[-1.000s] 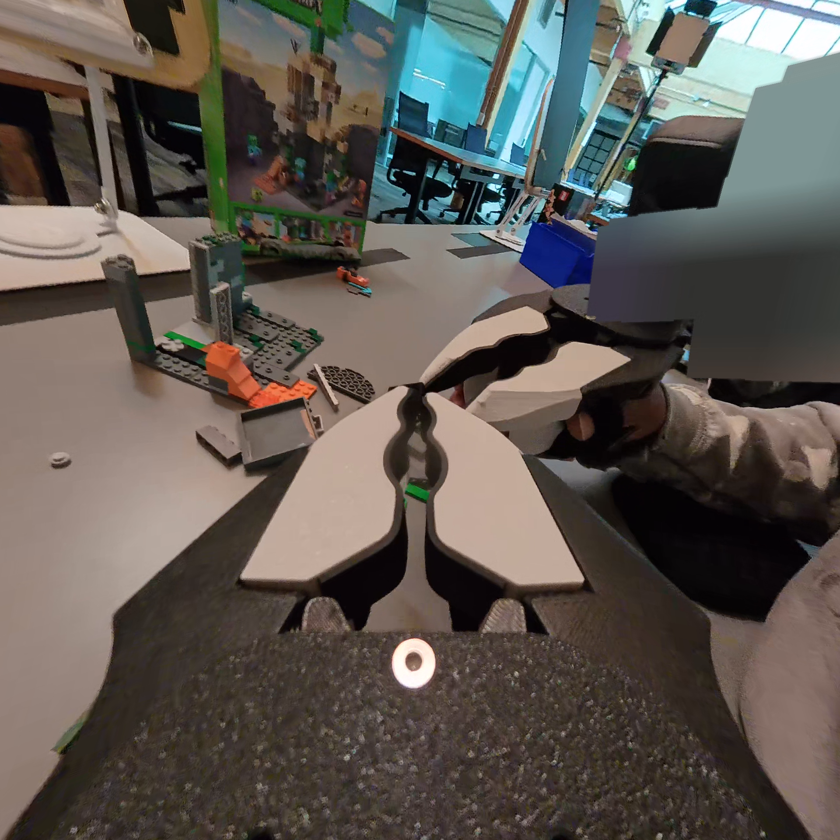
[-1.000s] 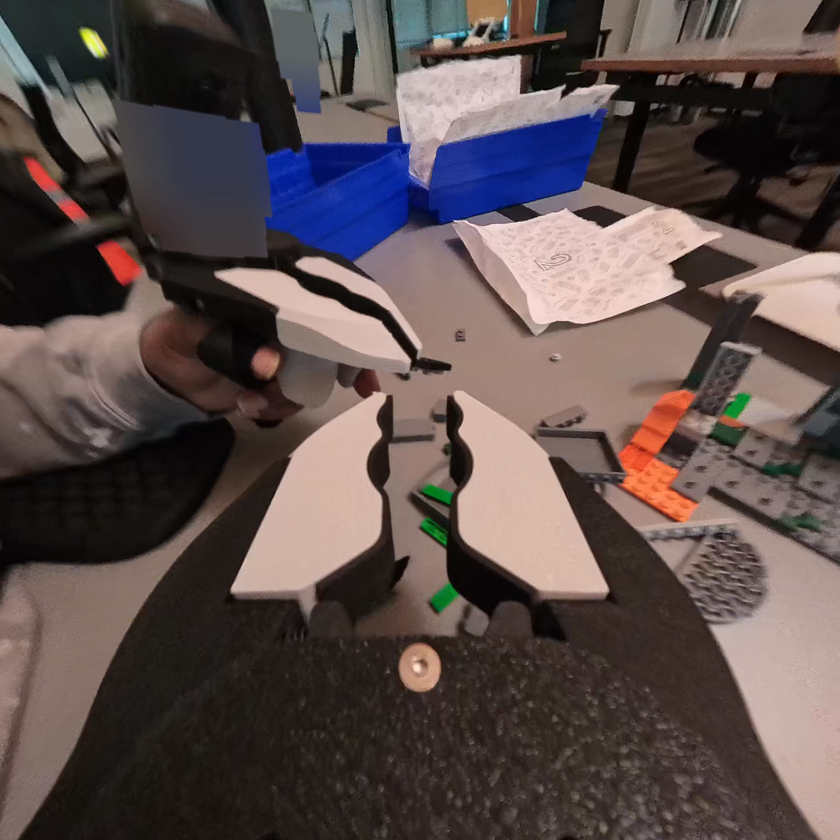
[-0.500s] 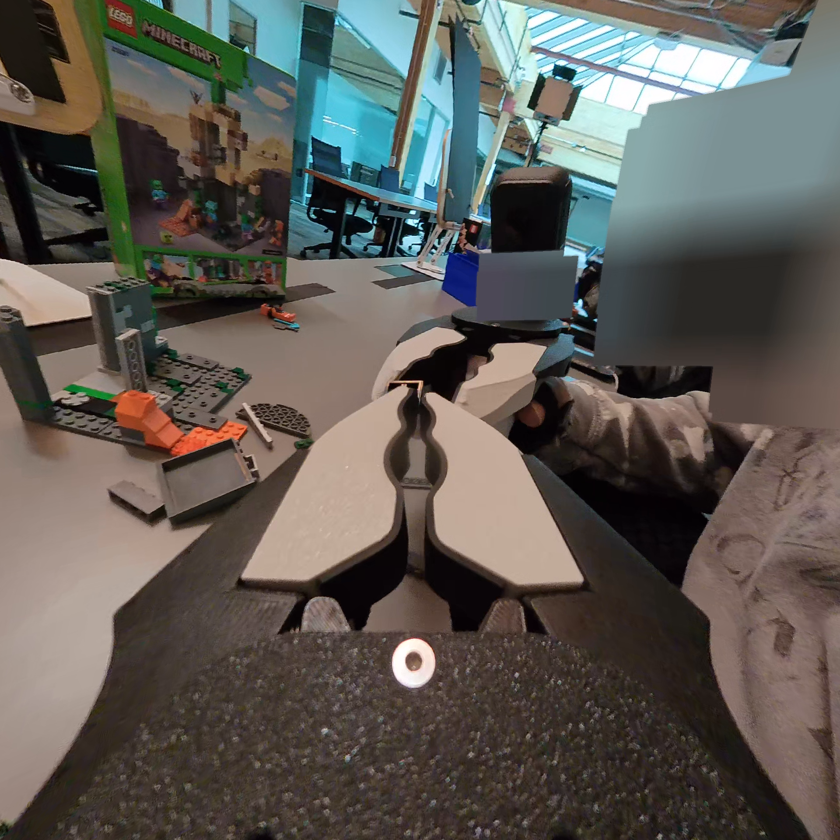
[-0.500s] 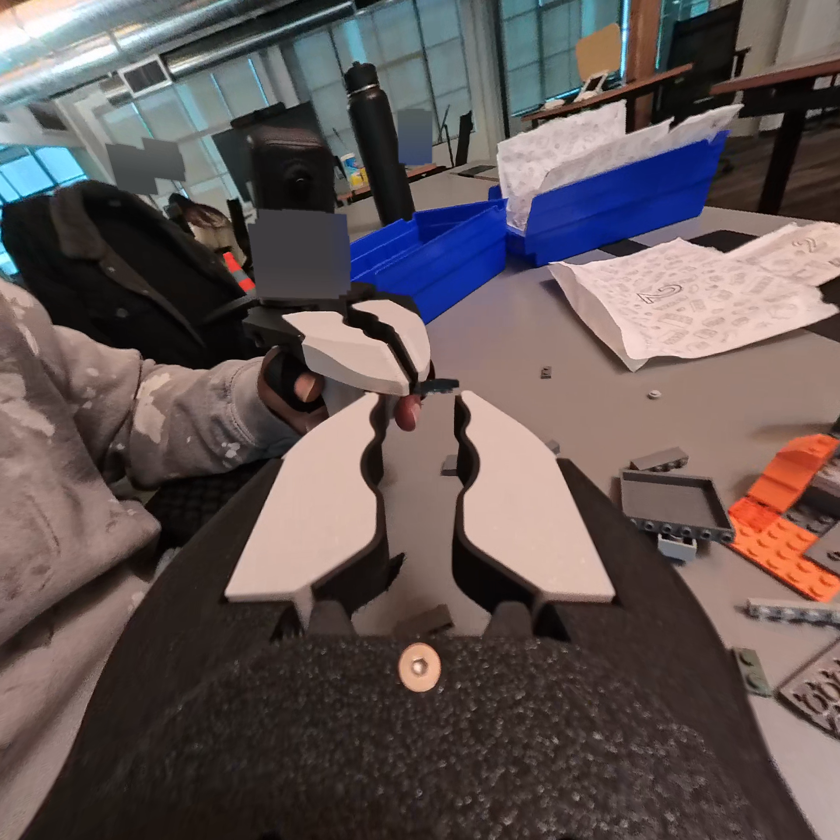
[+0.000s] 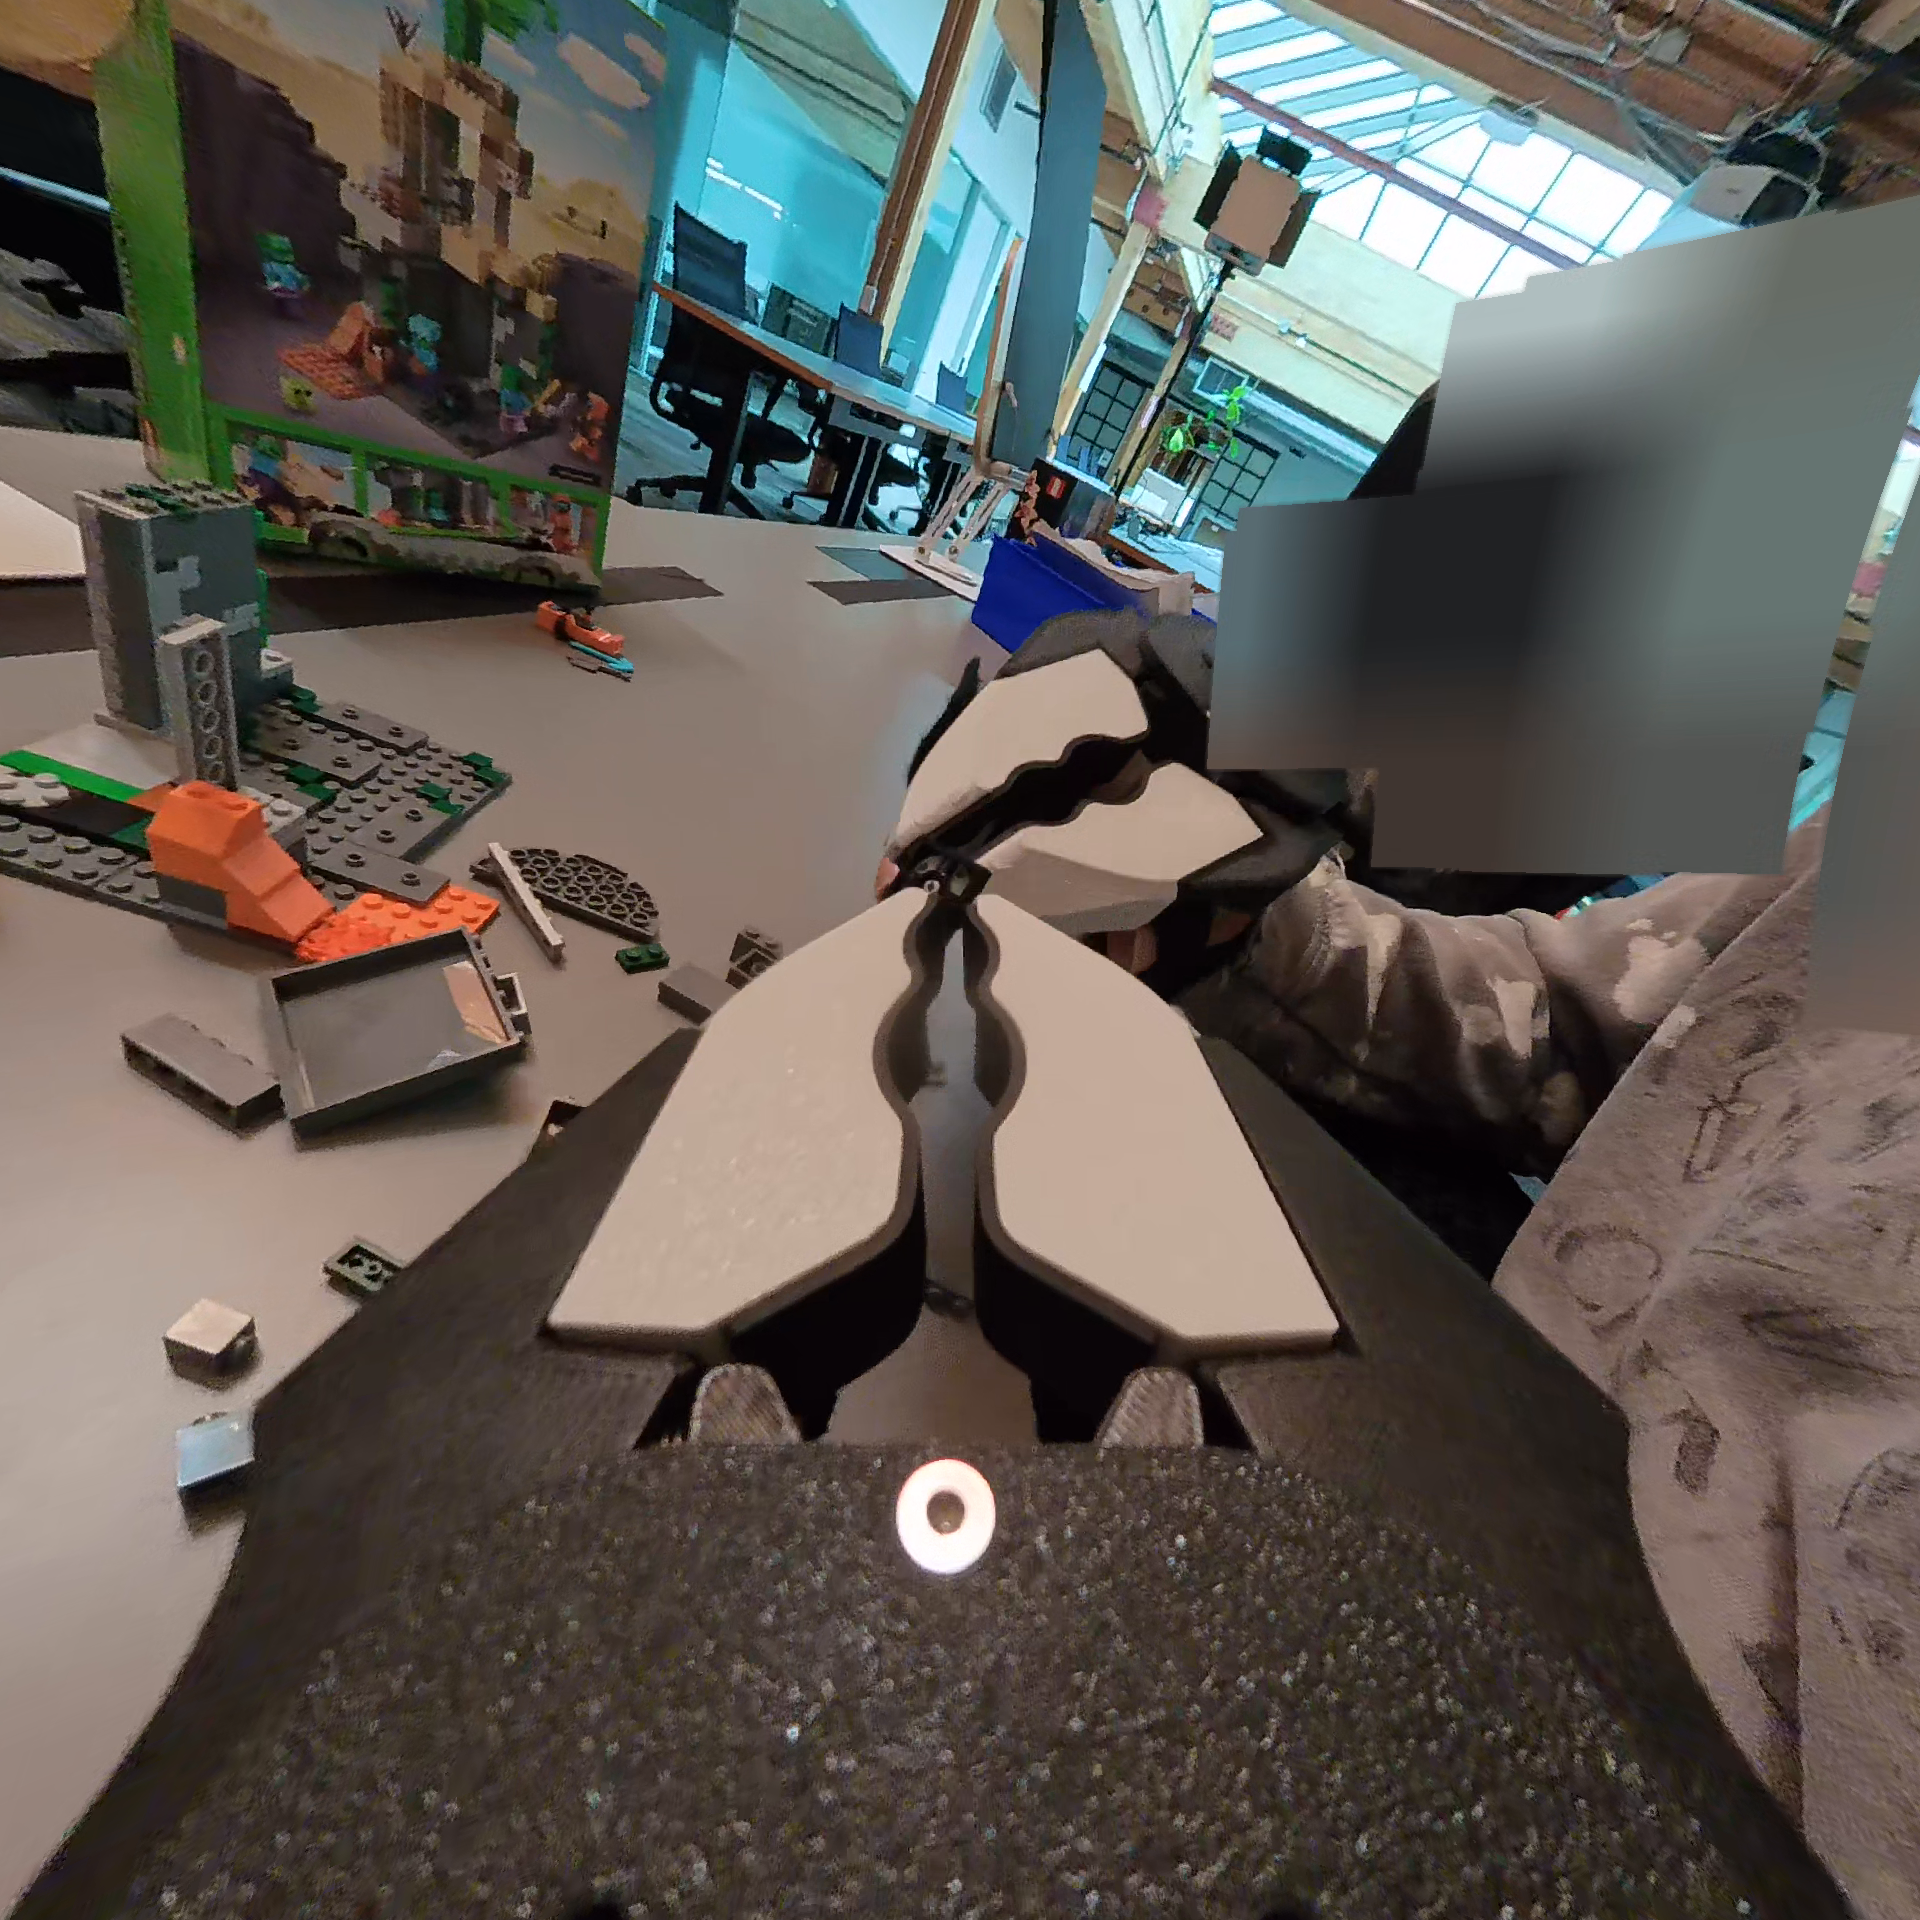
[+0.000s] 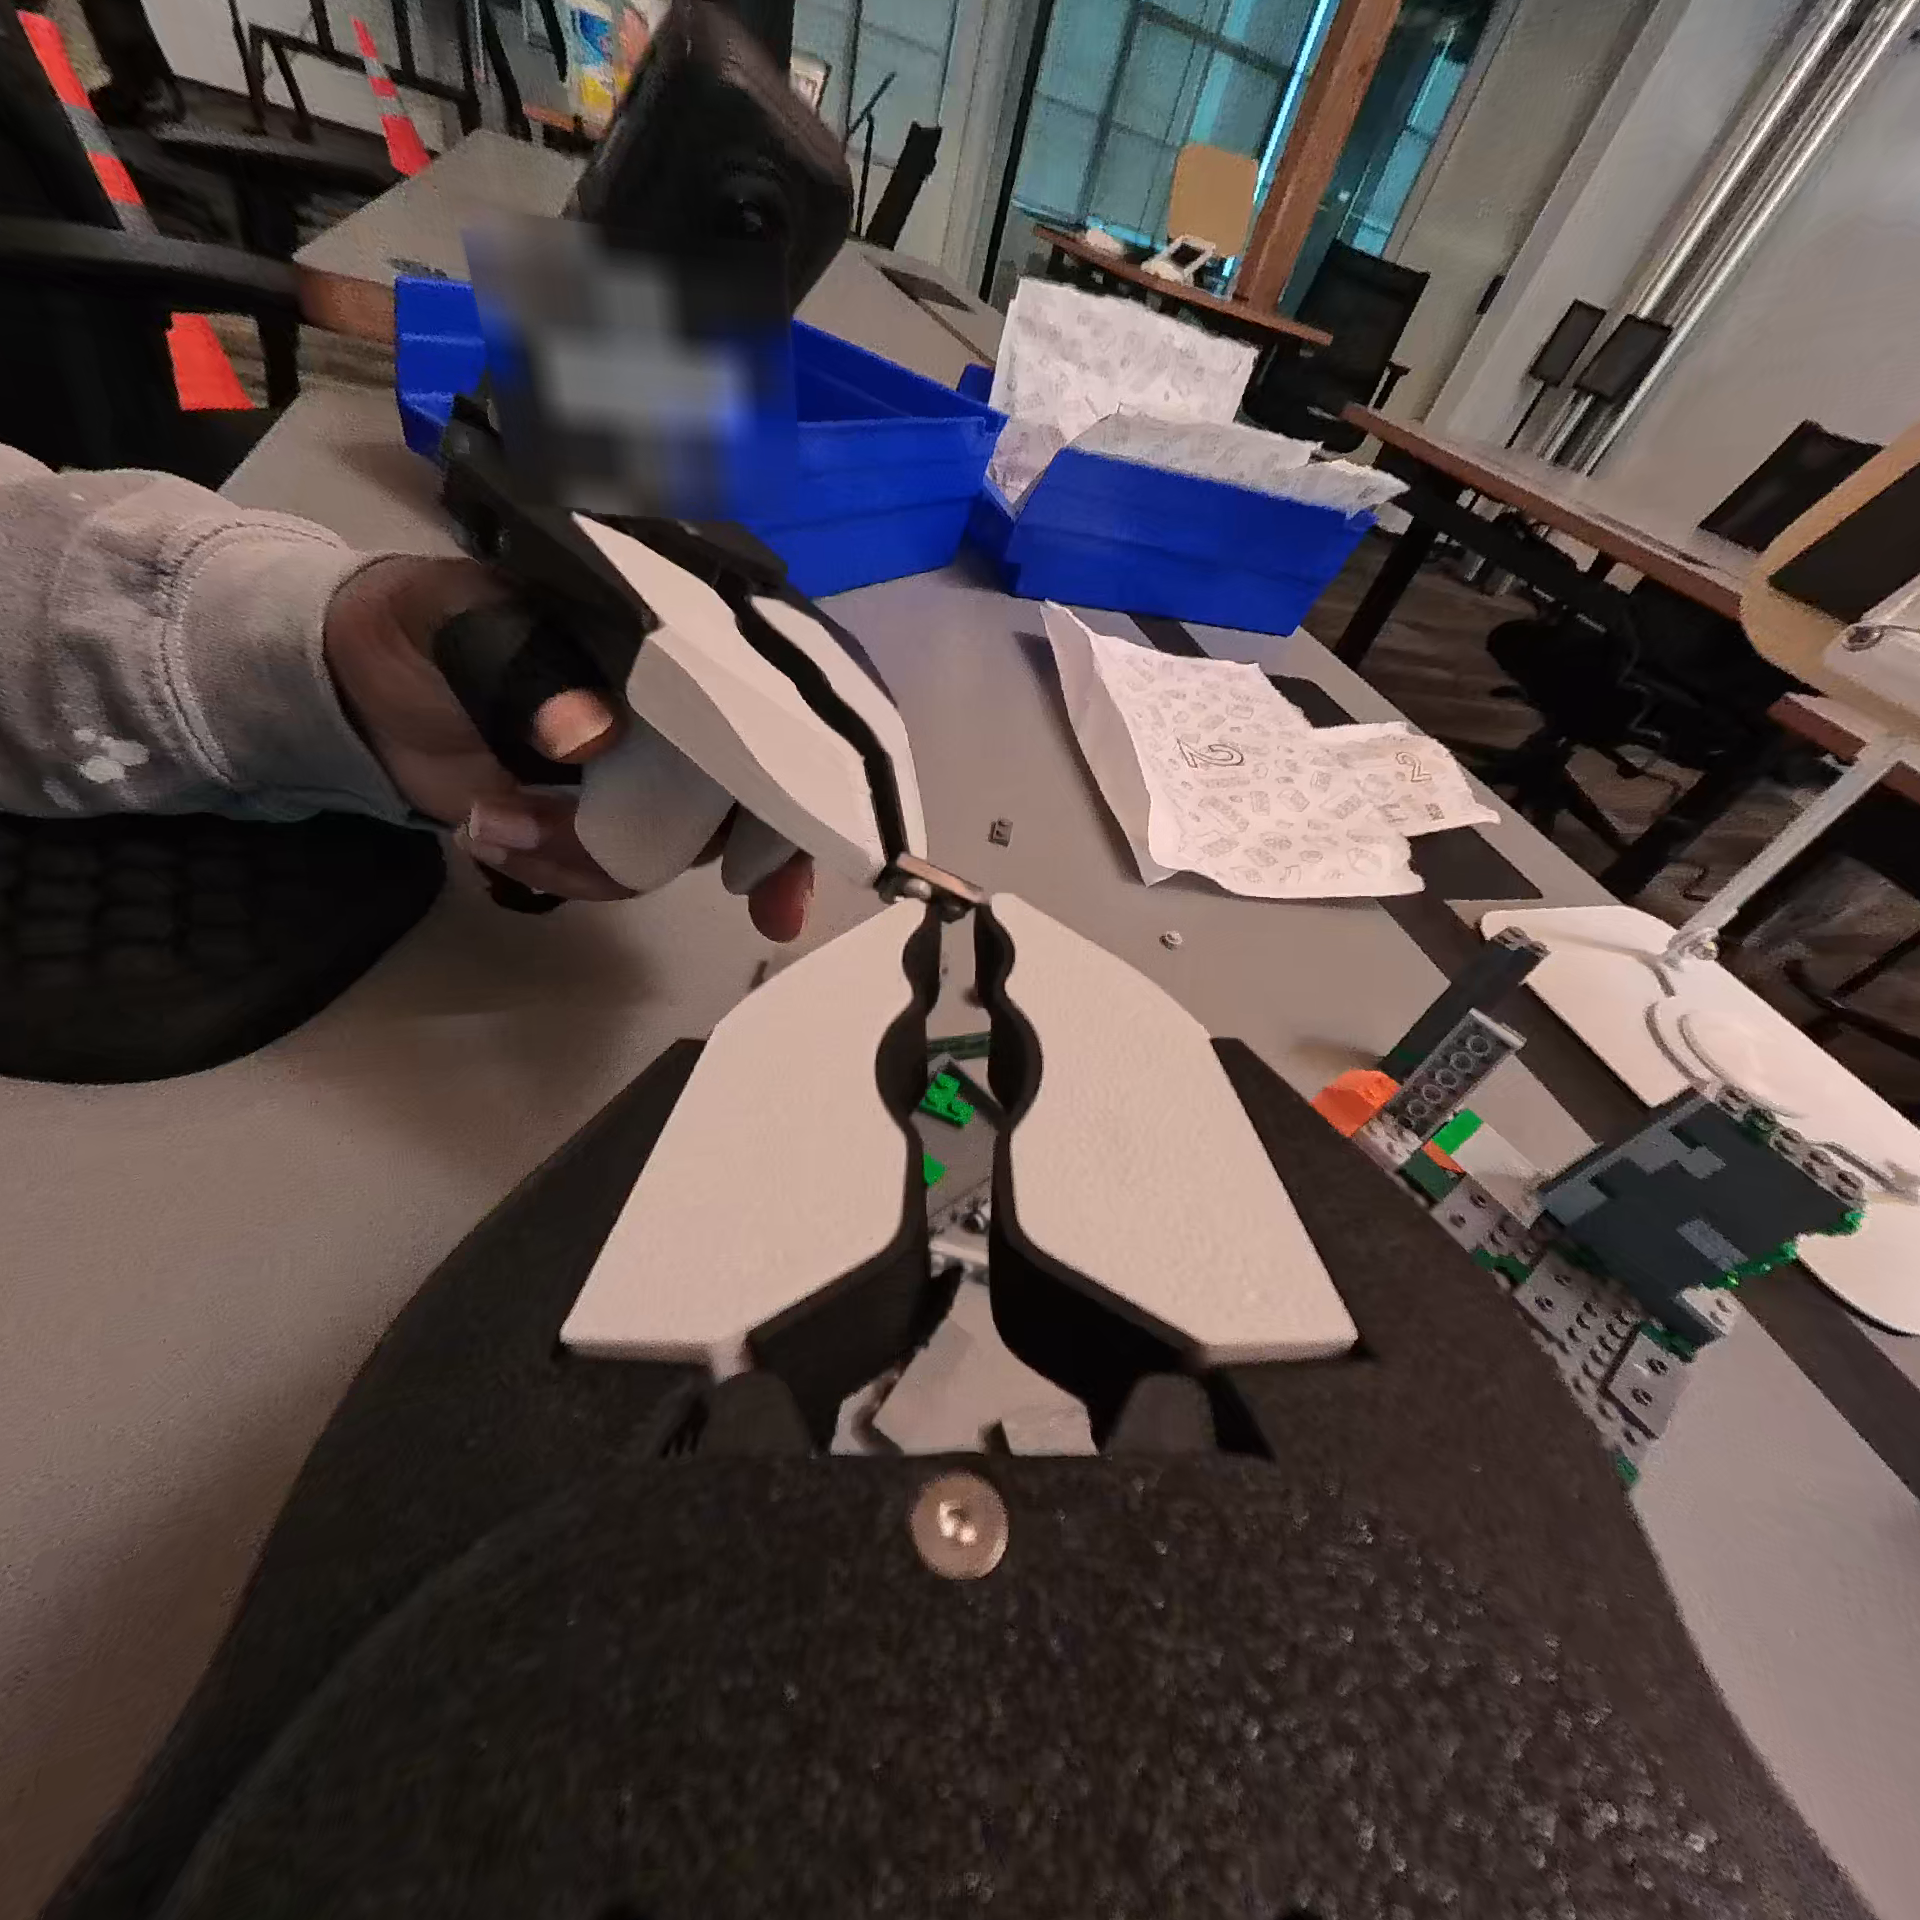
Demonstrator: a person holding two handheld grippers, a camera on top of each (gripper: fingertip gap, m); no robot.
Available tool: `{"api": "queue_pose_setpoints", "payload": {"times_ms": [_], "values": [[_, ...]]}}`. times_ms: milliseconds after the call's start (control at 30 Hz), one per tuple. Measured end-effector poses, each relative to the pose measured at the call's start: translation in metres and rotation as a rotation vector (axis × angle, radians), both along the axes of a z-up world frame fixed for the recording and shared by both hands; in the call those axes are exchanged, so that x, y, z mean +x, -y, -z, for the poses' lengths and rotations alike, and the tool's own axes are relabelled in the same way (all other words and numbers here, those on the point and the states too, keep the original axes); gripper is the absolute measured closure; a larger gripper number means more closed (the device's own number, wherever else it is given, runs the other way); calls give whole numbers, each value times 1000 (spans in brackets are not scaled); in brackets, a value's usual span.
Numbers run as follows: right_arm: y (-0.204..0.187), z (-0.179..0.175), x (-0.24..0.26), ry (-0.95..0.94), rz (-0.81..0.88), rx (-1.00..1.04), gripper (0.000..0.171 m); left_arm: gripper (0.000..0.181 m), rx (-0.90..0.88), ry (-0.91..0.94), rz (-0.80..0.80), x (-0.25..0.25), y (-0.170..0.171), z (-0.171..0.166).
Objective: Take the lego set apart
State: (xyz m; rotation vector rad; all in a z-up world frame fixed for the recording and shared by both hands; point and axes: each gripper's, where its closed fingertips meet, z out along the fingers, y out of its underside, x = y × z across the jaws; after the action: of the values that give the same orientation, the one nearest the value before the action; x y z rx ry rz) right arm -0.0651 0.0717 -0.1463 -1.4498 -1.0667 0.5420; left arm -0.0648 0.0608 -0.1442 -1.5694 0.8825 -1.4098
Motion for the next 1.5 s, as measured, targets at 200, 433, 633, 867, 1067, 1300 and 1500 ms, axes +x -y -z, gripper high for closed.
{"api": "queue_pose_setpoints", "payload": {"times_ms": [200,433,633,867,1067,1300,1500], "values": [[-1,5,-1,79,22,29,168,179,7,-38,8,1,1,5],[-1,6,-2,148,55,76,168,172,17,-50,7,1,1,7],[1,9,-5,194,58,113,168,171,50,-104,-24,1,-2,12],[2,7,-4,179,54,104,171,173,51,-110,-19,0,-1,10],[2,2,-3,150,67,111,171,174,27,-81,-32,-3,-4,6],[2,6,-4,171,68,117,170,174,30,-115,-37,0,-3,10],[2,9,-4,199,66,125,167,174,62,-165,-49,0,-3,16]]}}
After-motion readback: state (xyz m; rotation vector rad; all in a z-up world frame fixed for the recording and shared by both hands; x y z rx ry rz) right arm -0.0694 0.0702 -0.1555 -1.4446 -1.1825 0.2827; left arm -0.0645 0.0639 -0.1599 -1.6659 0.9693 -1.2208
